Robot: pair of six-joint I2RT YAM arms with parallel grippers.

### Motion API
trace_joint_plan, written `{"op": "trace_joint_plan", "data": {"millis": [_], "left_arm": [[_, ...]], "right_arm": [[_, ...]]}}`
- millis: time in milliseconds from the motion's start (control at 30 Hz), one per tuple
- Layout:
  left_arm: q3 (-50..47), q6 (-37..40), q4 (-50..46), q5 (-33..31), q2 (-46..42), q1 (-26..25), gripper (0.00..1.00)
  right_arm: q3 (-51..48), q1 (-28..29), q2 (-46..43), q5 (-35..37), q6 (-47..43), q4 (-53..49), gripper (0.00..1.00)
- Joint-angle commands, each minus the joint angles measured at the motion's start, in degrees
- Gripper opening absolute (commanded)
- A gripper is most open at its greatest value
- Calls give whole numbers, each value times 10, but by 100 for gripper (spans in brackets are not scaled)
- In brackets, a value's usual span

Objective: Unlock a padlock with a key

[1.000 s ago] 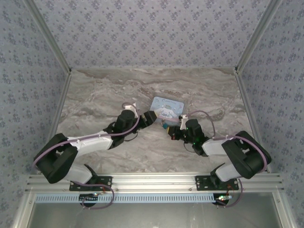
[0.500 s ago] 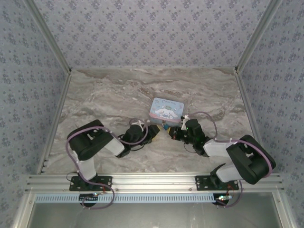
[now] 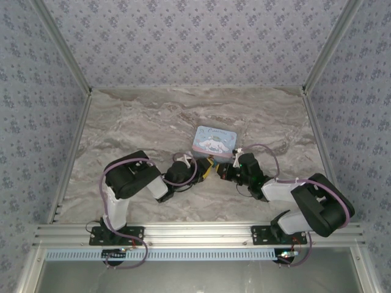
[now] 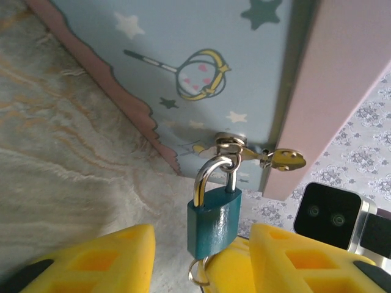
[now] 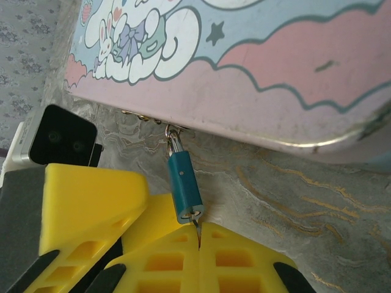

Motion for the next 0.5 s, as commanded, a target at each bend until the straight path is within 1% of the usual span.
{"op": "trace_joint_plan", "data": {"millis": [0, 267, 467], "left_arm": [[13, -10, 25, -6, 13, -6, 43], [27, -20, 17, -23, 19, -7, 42], [31, -30, 16, -39, 23, -9, 37]], "right_arm": [[16, 5, -9, 0, 10, -14, 0], [19, 6, -8, 1, 19, -13, 0], [19, 7, -3, 0, 42, -21, 0]]}}
